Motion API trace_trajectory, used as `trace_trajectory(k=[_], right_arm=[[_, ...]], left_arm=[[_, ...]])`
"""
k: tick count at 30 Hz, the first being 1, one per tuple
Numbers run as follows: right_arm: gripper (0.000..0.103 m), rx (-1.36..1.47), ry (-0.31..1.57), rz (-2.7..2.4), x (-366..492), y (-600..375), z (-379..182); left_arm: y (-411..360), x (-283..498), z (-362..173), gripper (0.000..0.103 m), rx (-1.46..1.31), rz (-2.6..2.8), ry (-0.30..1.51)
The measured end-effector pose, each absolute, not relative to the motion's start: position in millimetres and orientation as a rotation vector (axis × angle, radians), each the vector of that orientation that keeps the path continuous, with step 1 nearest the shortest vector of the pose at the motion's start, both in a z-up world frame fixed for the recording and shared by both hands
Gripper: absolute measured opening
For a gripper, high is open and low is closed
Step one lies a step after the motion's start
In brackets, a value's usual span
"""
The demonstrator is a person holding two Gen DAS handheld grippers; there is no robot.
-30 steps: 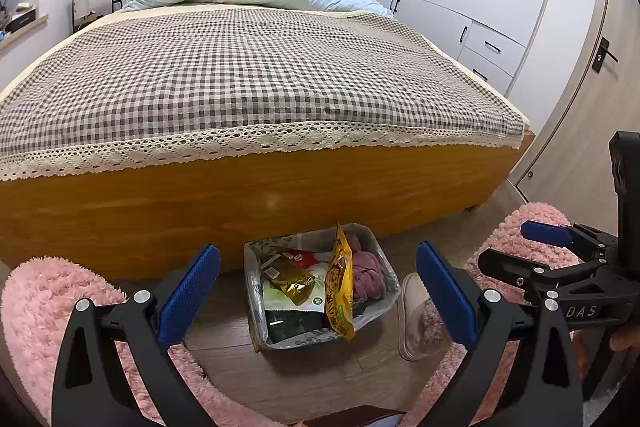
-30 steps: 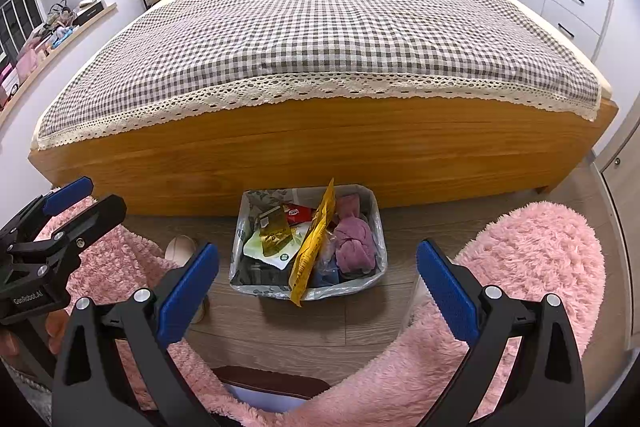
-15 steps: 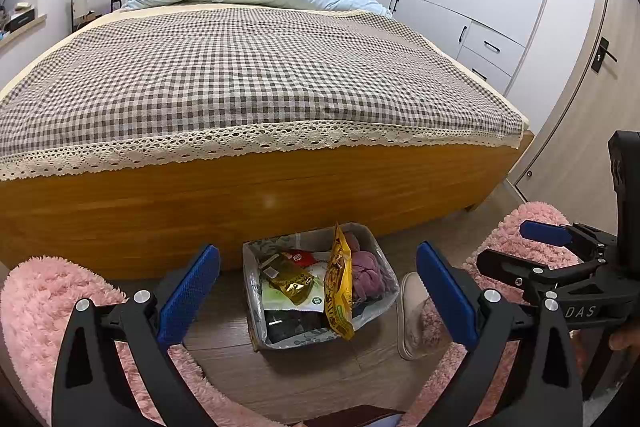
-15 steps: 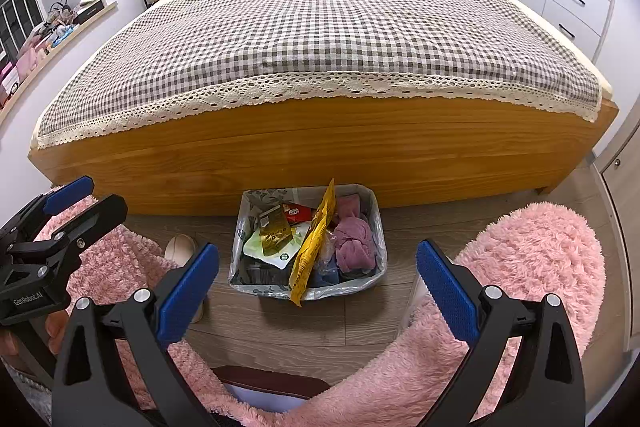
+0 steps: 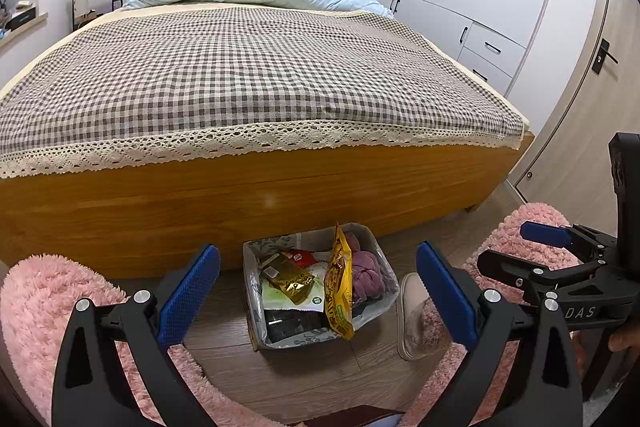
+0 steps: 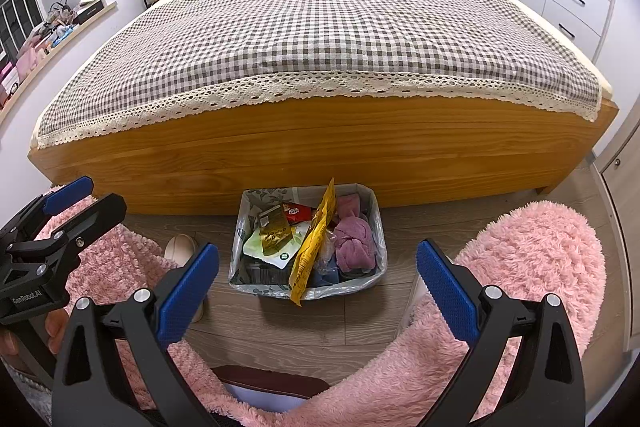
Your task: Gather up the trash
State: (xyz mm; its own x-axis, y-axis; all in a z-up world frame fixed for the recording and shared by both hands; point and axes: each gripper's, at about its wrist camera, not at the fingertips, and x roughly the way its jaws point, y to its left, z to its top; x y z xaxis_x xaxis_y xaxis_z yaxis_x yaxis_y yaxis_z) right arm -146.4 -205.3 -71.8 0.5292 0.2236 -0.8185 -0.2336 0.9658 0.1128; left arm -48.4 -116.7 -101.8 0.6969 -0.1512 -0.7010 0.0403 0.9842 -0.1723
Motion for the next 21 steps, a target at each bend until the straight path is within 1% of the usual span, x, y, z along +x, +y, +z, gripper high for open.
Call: trace_trajectory(k=[21], right_arm=[[0.095,0.024,1.001,0.278,-143.8,-210.7,-82.9]], left_arm=[[-121.9,-46.6,-106.6,0.095,-0.146,-0.094,0.817]])
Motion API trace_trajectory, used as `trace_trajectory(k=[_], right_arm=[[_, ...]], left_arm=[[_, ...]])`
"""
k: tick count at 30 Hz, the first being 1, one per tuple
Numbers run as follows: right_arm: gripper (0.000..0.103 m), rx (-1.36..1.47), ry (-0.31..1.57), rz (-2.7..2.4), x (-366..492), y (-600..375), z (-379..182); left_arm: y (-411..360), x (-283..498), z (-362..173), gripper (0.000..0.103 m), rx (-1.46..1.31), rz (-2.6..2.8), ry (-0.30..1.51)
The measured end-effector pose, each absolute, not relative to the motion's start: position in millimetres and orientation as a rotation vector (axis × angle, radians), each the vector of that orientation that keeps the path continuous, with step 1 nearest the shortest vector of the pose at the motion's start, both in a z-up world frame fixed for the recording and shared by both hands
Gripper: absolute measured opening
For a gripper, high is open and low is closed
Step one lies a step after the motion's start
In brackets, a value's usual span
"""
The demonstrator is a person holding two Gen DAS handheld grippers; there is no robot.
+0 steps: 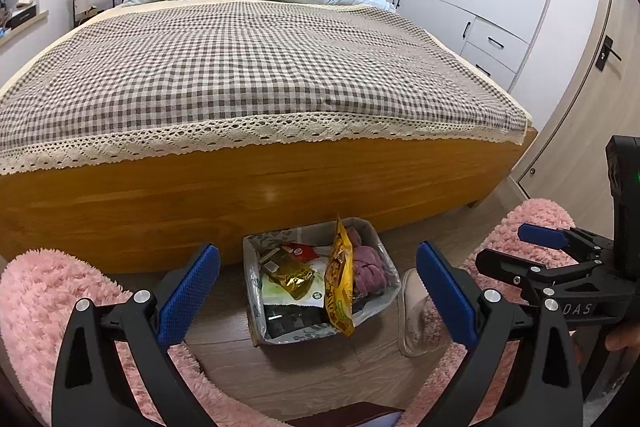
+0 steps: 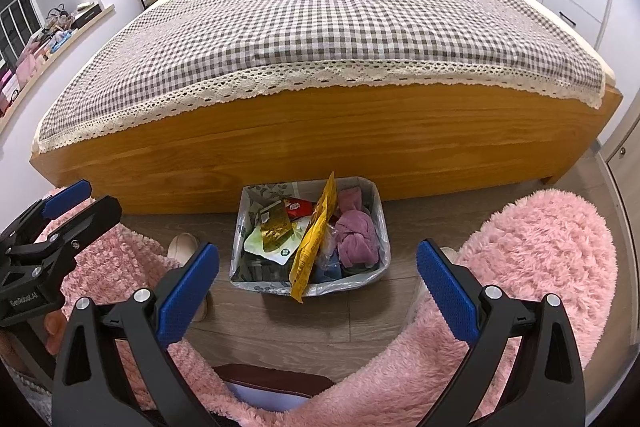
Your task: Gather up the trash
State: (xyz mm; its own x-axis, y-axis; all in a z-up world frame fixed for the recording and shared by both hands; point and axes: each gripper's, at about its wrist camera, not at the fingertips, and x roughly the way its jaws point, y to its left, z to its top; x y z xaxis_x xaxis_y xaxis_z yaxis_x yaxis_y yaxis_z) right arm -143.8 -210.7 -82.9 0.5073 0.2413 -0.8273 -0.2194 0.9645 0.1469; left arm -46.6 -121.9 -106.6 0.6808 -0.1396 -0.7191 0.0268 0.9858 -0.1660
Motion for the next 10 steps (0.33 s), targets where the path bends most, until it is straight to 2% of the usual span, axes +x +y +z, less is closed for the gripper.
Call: trace_trajectory(k=[10], right_arm=[[0.095,0.031,1.010,0.269,-129.7,-216.1,-89.6]], left_arm=[[-111.9,-37.0,-112.4,0.095,-0.184,-0.089,0.837]])
